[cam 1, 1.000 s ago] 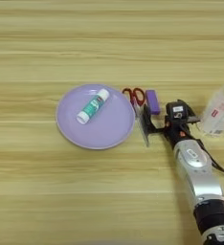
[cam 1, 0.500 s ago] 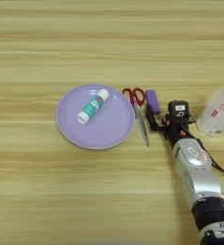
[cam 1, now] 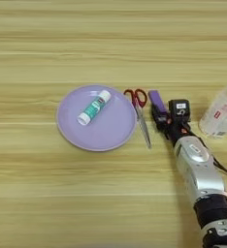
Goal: Move the objects on the table
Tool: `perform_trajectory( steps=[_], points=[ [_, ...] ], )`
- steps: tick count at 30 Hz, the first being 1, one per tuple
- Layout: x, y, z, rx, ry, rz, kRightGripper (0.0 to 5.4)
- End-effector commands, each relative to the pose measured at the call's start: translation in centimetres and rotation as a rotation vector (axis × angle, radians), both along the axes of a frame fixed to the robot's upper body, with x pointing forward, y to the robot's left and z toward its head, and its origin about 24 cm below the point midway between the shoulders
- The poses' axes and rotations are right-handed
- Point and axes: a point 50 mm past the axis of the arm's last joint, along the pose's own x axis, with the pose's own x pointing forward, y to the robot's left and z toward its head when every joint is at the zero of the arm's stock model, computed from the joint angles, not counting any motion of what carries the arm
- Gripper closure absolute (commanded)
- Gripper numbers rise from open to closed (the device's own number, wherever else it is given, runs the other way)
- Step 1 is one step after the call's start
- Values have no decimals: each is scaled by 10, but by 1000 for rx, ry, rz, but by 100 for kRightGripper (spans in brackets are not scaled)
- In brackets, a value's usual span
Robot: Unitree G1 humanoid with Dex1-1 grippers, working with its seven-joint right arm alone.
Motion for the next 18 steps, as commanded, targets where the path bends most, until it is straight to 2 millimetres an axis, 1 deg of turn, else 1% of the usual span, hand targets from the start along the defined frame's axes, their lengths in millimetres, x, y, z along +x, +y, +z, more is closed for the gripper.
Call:
perform_trajectory(
  steps=[1, 2, 7, 15, 18],
  points=[
    [-1, 2, -7, 30, 66, 14, 337],
    [-1, 2, -7, 32, 67, 18, 355],
    [-2, 2, -7, 37, 72, 23, 399],
    [-3, 1, -4, 27, 59, 12, 399],
    [-8, 0, 2, 13, 37, 3, 399]
  ],
)
